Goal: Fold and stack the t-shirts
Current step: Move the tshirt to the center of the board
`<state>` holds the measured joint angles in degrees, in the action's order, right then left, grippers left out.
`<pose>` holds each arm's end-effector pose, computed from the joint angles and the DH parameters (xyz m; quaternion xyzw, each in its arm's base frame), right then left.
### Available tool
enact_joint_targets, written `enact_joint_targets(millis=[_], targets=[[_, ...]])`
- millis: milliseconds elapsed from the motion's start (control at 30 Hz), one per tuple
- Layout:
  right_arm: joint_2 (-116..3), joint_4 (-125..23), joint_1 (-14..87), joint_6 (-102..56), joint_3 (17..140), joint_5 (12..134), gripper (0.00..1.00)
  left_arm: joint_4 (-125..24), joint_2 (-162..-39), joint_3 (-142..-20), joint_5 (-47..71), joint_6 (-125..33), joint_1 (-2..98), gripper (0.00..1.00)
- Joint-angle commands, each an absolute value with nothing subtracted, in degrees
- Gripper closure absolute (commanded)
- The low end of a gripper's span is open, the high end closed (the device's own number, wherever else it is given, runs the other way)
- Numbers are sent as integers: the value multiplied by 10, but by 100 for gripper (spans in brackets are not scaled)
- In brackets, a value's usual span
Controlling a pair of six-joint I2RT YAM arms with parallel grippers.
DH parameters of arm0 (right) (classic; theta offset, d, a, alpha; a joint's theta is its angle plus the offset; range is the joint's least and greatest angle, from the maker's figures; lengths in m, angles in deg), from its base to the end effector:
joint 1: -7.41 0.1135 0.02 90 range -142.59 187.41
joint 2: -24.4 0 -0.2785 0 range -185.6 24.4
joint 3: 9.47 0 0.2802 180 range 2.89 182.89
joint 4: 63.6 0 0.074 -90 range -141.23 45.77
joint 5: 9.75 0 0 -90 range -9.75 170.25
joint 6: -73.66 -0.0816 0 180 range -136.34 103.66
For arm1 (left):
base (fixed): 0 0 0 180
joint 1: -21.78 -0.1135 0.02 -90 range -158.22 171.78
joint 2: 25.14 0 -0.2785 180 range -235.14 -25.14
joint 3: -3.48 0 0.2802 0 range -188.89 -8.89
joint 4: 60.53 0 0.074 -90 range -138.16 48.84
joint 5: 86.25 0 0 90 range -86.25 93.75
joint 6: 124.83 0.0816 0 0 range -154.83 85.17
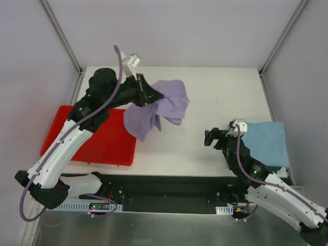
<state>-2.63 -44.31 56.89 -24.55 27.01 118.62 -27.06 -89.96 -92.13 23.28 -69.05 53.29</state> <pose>0.1582 0.1072 0.2625 -0.0567 0.7509 0.0731 0.6540 0.2355 -0.1764 0.5019 0.1002 0.7155 -0.4723 0.5049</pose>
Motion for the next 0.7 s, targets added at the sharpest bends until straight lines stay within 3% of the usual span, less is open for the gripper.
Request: enact_joint_targets(millis=[0, 167, 367, 433, 533, 600, 667], targets=[[0, -446, 568, -235, 259, 1212, 4, -324, -950, -1009, 338, -625, 611, 100], [43, -399, 569, -258, 260, 1251, 4, -330, -1014, -1059, 347, -622, 648, 100], [64, -270, 568, -280, 299, 1258, 4, -329, -1023, -944, 102, -657, 639, 98], [50, -224, 568, -299, 319, 1260, 4, -324, -1046, -895, 41, -673, 617, 83], [11, -186, 569, -322, 339, 1253, 4, -272, -1110, -903, 9, -686, 570, 28], [-24, -182, 569, -322, 349, 1241, 4, -217, -1156, -938, 80, -673, 542, 4], [-58, -180, 569, -318, 362, 1230, 4, -203, -1160, -940, 67, -664, 544, 1]])
